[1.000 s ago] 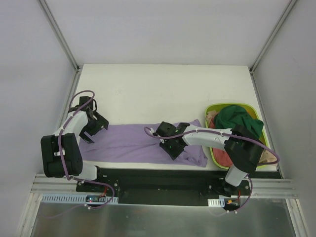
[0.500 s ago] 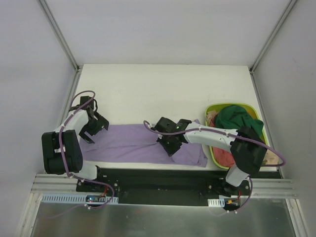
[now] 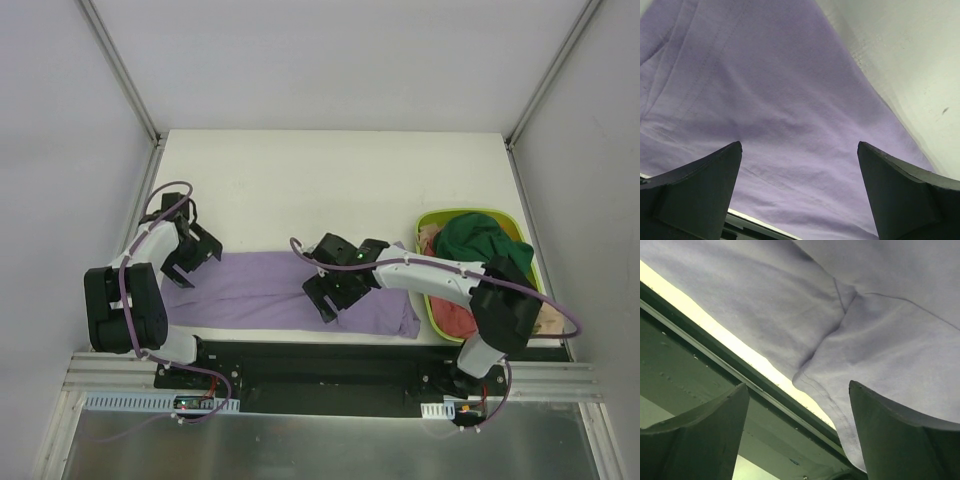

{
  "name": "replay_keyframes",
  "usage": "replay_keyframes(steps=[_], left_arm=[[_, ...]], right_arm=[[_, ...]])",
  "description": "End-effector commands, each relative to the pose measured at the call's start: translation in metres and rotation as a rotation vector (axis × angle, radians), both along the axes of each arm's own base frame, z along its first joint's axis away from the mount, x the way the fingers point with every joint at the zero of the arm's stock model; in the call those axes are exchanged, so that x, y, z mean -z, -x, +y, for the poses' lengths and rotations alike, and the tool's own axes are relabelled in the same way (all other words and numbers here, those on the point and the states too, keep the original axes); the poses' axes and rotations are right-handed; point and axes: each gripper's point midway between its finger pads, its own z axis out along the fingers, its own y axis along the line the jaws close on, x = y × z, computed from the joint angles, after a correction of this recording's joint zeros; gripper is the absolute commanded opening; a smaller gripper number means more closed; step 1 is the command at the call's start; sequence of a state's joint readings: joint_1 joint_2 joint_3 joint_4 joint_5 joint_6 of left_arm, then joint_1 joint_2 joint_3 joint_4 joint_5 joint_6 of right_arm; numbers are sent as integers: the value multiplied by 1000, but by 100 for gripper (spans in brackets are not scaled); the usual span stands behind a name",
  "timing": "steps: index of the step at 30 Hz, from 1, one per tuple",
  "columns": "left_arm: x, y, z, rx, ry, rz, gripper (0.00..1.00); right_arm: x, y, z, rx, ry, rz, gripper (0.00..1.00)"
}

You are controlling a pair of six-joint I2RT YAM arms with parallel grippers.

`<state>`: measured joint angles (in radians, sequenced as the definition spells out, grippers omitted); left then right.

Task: Fold and stack the t-shirts
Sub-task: Fold the other side of the tshirt into a rectangle, then rotate the tshirt 90 degrees

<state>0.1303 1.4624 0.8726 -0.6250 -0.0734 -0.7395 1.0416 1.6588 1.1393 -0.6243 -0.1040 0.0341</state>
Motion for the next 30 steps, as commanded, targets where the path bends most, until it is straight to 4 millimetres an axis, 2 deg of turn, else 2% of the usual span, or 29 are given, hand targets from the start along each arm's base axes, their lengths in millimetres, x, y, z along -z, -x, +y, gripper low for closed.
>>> replay_keyframes(steps=[1, 3, 4, 6, 8, 10, 11, 14, 17, 19, 20, 24, 26, 29, 30], left_arm=[[-18, -15, -15, 38, 61, -69, 99], [-25, -20, -31, 84, 96, -98, 99], [-29, -22, -42, 125, 103, -110, 99], [-31, -22, -53, 168, 108, -118, 99], [-27, -18, -72, 235, 118, -119, 99], [-16, -9, -82, 265, 126, -88, 99], [-10, -7, -85, 273, 129, -78, 99], [3, -3, -84, 278, 121, -38, 99], [10, -4, -82, 287, 114, -12, 99], [15, -5, -78, 273, 88, 1, 99], [16, -6, -76, 268, 79, 6, 99], [12, -18, -77, 262, 77, -8, 99], [5, -15, -86, 231, 122, -3, 99], [0, -9, -97, 192, 119, -29, 99], [1, -5, -101, 188, 125, -24, 99]], right_arm=[[-44, -17, -1, 43, -77, -145, 88], [-55, -28, -12, 106, -83, -218, 97], [-62, -30, -17, 150, -105, -233, 96], [-59, -32, -30, 256, -116, -221, 96], [-46, -30, -37, 362, -143, -146, 96], [-22, -25, -48, 470, -131, -67, 96], [-14, -20, -48, 506, -138, -11, 96], [8, -30, -56, 613, -131, 38, 96], [21, -56, -64, 688, -112, 43, 96], [32, -82, -68, 735, -79, -4, 96], [34, -102, -68, 755, -62, -38, 96], [54, -148, -59, 789, -66, 52, 96], [59, -172, -52, 796, -112, 103, 96], [58, -228, -49, 829, -170, 94, 96], [51, -250, -44, 835, -196, 95, 96]])
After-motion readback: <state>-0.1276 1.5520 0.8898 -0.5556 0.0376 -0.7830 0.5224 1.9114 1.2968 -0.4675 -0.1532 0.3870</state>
